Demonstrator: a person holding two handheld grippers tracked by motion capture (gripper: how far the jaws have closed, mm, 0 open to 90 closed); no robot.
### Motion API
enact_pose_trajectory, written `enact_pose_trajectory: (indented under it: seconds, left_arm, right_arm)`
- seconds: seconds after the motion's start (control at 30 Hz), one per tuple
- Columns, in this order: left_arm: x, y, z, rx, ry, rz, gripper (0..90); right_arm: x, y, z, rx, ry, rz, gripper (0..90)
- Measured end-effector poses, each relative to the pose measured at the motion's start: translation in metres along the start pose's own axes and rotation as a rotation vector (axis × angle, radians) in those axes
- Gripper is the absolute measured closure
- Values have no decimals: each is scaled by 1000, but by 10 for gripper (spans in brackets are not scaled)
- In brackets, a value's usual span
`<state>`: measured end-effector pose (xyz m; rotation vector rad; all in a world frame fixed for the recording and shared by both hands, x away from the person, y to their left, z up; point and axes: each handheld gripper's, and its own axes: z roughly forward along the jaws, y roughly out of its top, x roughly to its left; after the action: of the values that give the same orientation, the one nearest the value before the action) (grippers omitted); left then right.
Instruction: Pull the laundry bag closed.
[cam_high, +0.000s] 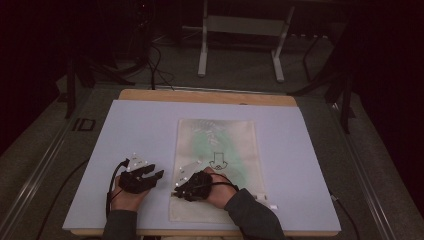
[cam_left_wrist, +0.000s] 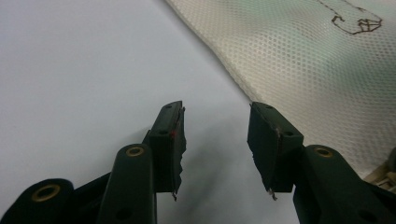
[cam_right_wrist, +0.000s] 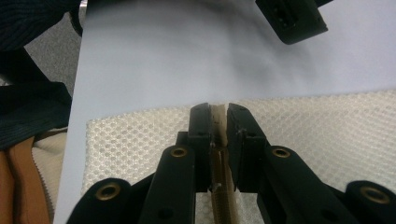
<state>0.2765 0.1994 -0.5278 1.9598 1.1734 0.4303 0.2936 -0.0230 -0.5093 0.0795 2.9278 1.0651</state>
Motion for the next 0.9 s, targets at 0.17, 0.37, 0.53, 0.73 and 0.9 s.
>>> enact_pose_trajectory:
  seconds: [0.17, 0.37, 0.53, 0.73, 0.9]
  left_arm:
    - [-3, 0, -2, -4, -18, 9, 559]
    - [-6, 0, -2, 4, -48, 16, 585]
    - [-9, 0, -4, 3, -69, 14, 616]
    - [-16, -1, -8, -8, -121, 23, 659]
    - [-27, -2, -7, 19, -157, 70, 793]
  right_arm:
    - [-3, -3, 2, 5, 6, 28, 755]
    - [-6, -6, 7, 13, 29, 70, 787]
    - [-2, -6, 7, 28, 30, 48, 811]
    - [0, -8, 9, 42, 21, 34, 816]
    - [5, -7, 10, 57, -13, -2, 816]
